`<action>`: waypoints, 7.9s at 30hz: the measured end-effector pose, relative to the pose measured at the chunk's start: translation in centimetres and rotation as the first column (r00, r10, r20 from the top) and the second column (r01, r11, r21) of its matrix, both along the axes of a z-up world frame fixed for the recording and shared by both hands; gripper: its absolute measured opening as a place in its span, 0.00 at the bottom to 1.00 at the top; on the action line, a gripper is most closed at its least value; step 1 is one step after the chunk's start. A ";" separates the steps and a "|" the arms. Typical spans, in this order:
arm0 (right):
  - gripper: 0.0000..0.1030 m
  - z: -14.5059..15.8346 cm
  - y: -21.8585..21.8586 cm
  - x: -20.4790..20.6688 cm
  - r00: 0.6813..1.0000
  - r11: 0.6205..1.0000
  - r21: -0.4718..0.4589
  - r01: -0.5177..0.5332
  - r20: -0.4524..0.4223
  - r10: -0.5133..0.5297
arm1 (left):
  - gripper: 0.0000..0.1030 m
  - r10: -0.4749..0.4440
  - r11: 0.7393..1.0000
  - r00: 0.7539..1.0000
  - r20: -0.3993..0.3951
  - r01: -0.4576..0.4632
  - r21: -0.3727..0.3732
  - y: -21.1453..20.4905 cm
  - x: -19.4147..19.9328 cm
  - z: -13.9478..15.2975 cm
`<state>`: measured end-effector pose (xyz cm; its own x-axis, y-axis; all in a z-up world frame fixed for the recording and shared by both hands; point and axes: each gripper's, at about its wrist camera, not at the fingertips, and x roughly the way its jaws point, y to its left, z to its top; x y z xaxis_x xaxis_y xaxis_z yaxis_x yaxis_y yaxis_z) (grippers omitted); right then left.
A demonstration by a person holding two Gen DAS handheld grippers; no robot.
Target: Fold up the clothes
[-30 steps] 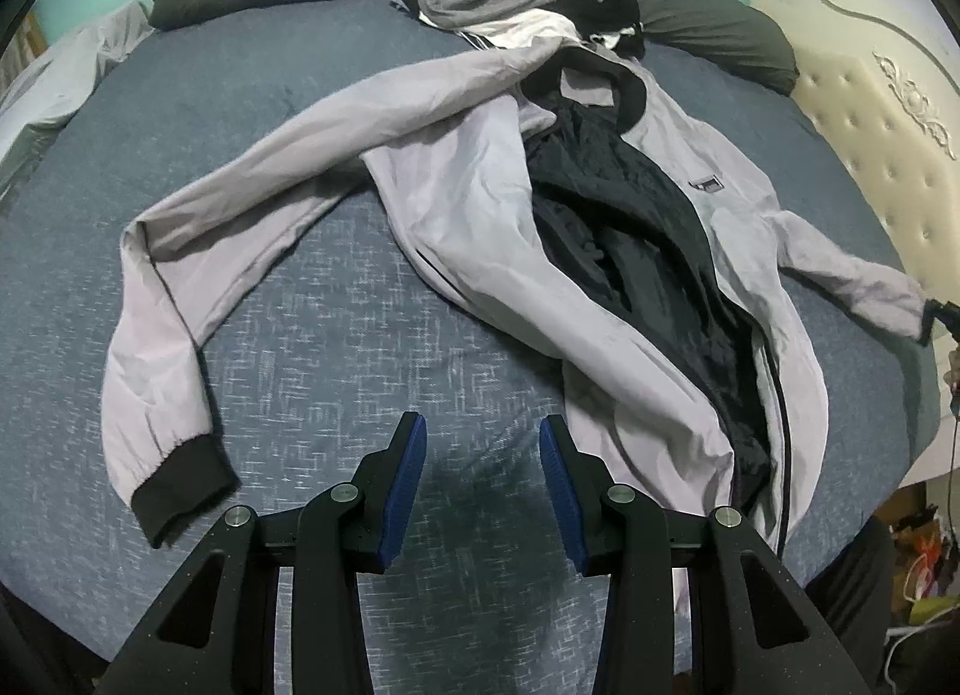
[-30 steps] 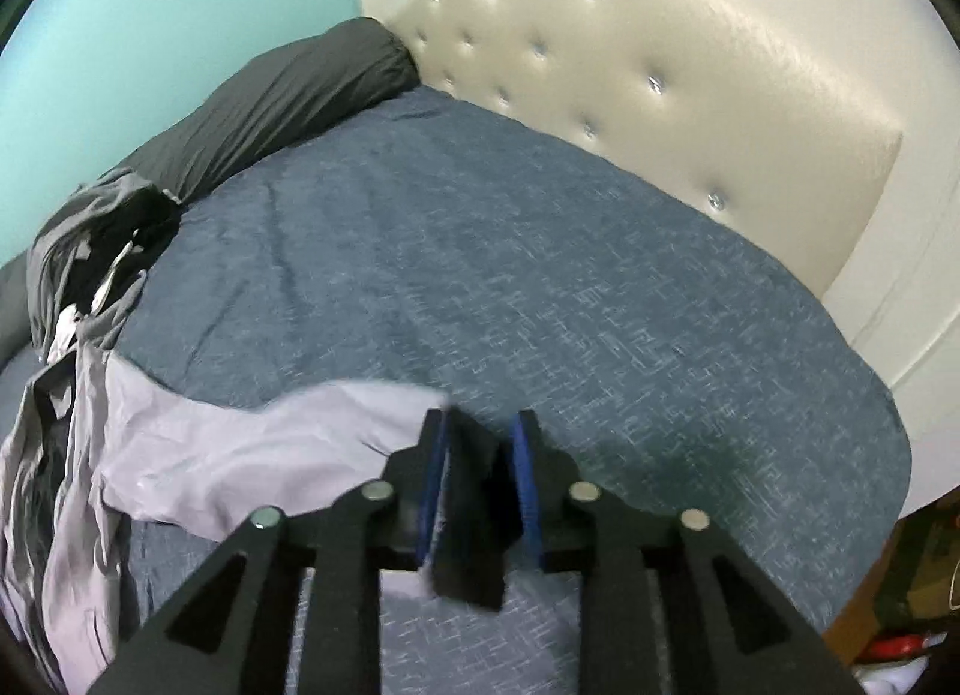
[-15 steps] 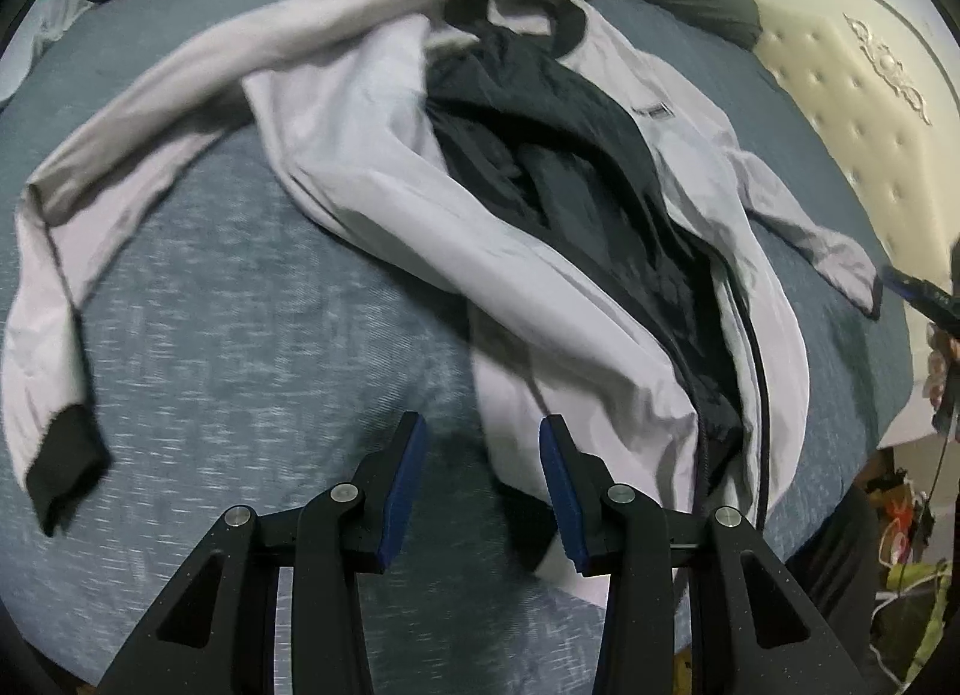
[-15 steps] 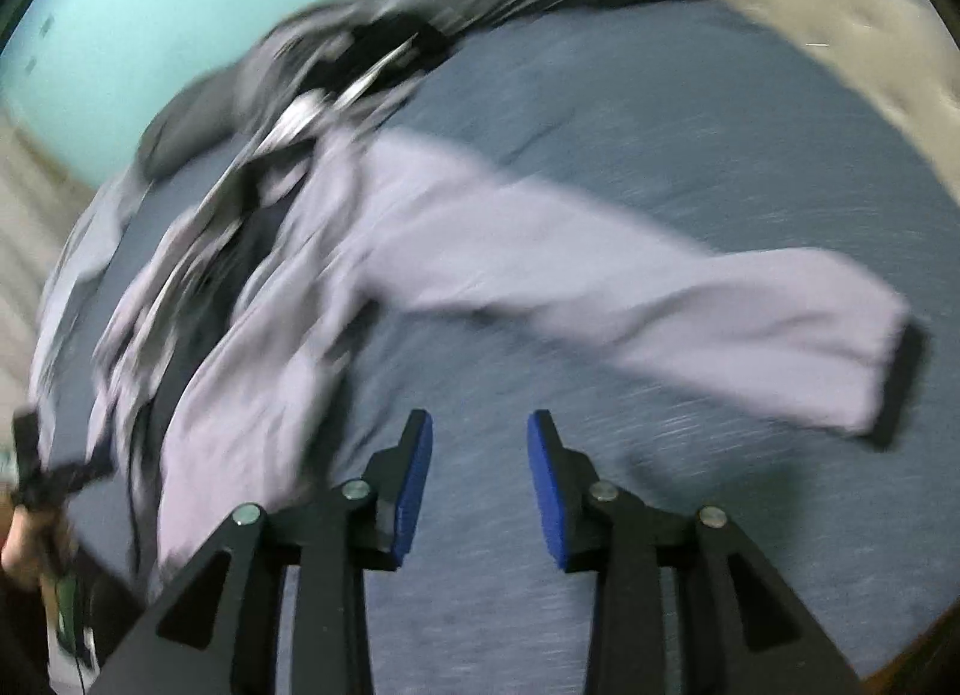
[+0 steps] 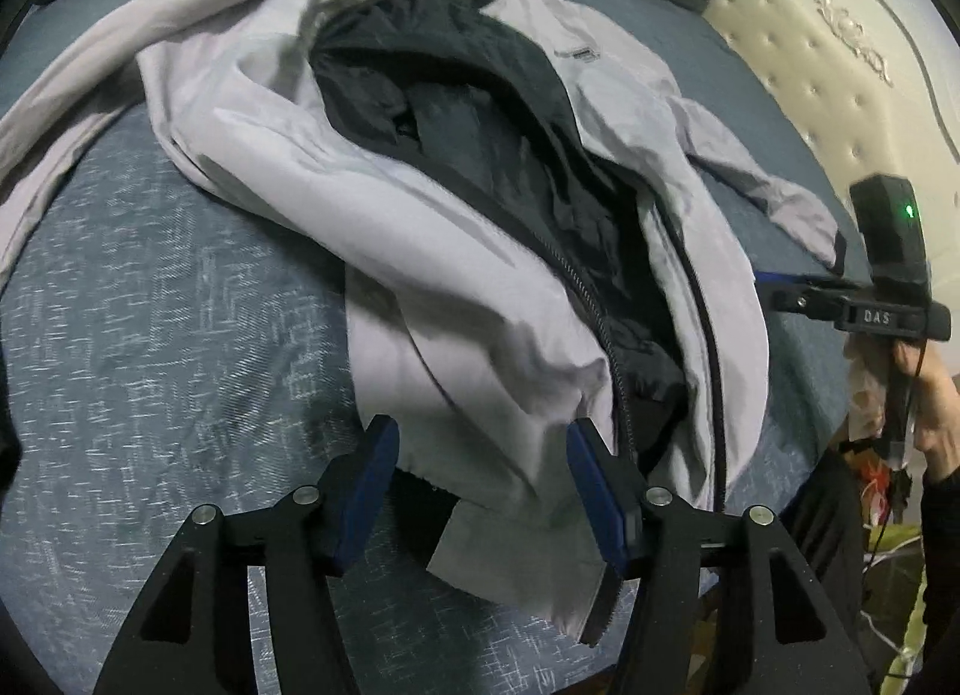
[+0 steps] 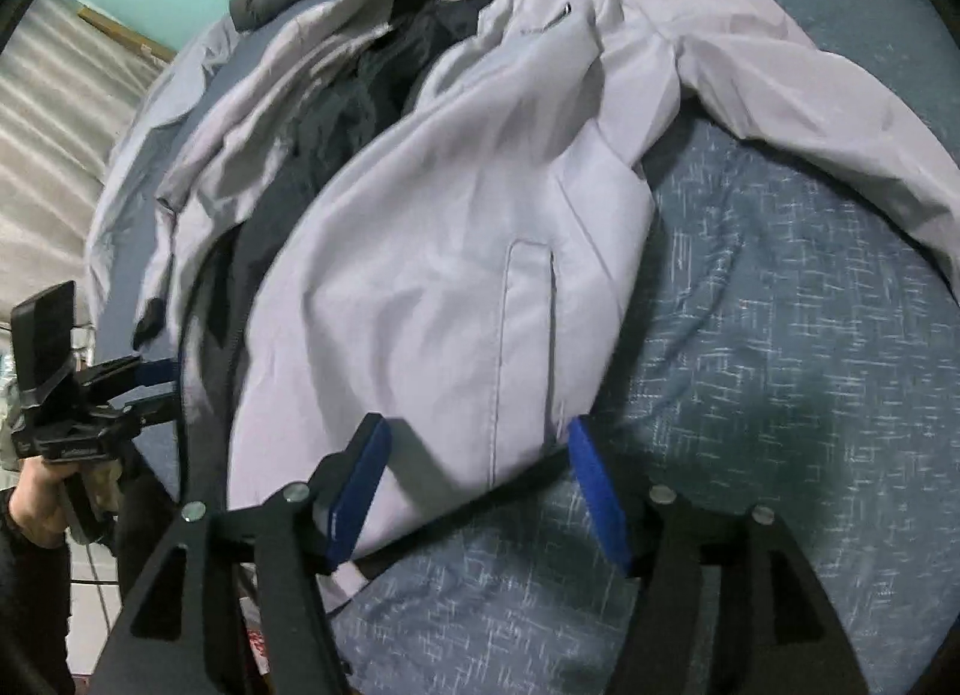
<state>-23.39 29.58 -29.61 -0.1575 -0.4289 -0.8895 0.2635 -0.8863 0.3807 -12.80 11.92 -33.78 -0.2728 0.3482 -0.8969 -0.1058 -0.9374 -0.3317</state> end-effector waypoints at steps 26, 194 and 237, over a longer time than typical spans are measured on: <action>0.04 1.9 -1.2 0.5 0.995 0.996 -0.094 -0.006 -0.103 -0.004 | 0.02 -0.024 0.999 0.998 -0.056 0.026 0.033 0.5 -0.9 1.2; 0.26 9.4 1.9 4.9 0.967 0.986 0.169 -0.013 -0.249 0.055 | 0.32 0.100 0.978 0.990 -0.103 -0.117 -0.173 -11.7 4.8 8.1; 0.03 -0.5 -15.0 -3.1 0.990 0.992 0.027 -0.124 -0.071 0.126 | 0.32 0.065 0.986 0.993 -0.101 -0.080 -0.149 -7.4 -1.5 4.7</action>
<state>-26.47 14.55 -30.07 -0.1683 -0.4291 -0.8875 0.3989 -0.8529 0.3367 -14.34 4.47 -29.09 -0.3795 0.1849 -0.9065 -0.0597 -0.9827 -0.1754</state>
